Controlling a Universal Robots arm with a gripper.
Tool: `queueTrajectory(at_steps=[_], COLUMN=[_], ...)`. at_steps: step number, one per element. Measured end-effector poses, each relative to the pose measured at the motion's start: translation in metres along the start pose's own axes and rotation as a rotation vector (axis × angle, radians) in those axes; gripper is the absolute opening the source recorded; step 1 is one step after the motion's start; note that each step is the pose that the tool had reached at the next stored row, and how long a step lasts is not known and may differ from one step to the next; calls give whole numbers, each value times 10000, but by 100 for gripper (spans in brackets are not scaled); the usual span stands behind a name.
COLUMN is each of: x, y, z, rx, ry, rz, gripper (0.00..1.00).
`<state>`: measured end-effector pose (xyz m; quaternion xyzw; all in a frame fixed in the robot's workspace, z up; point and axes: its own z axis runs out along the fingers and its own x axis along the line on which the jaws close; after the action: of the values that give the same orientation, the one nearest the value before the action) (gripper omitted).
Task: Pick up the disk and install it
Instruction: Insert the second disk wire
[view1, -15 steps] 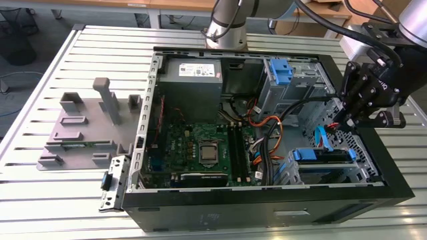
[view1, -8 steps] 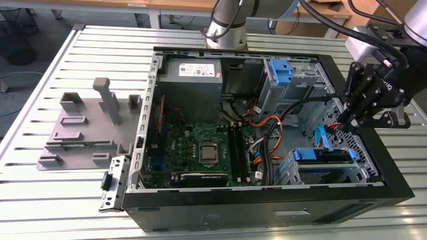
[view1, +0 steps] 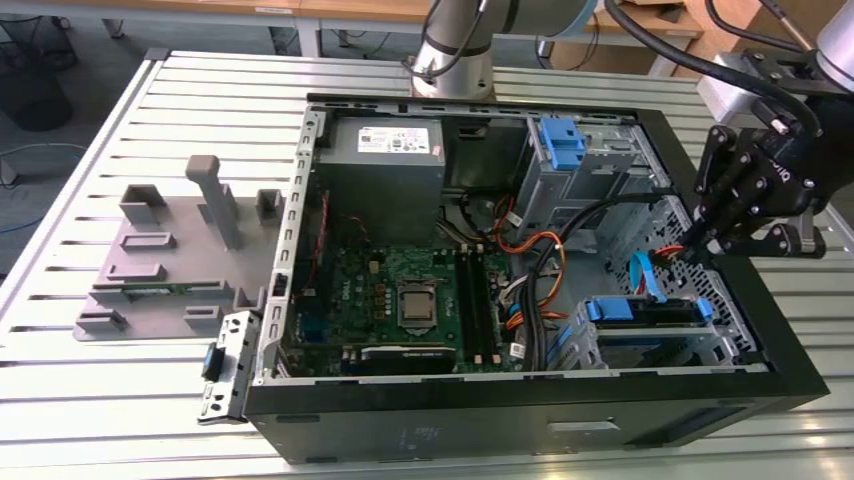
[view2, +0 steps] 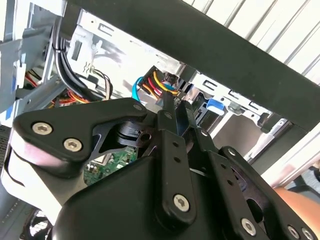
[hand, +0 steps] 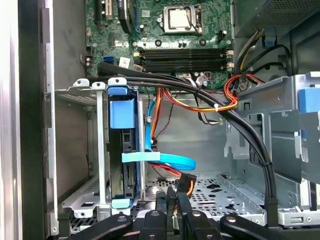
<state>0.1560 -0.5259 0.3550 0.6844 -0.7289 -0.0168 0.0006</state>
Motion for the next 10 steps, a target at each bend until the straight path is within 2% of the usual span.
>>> queueTrajectory(at_steps=[5, 10], x=[1, 1], y=[-2, -7], z=[11, 12], rx=[14, 18], ry=[-13, -21], rz=[629, 830], gripper=[24, 24])
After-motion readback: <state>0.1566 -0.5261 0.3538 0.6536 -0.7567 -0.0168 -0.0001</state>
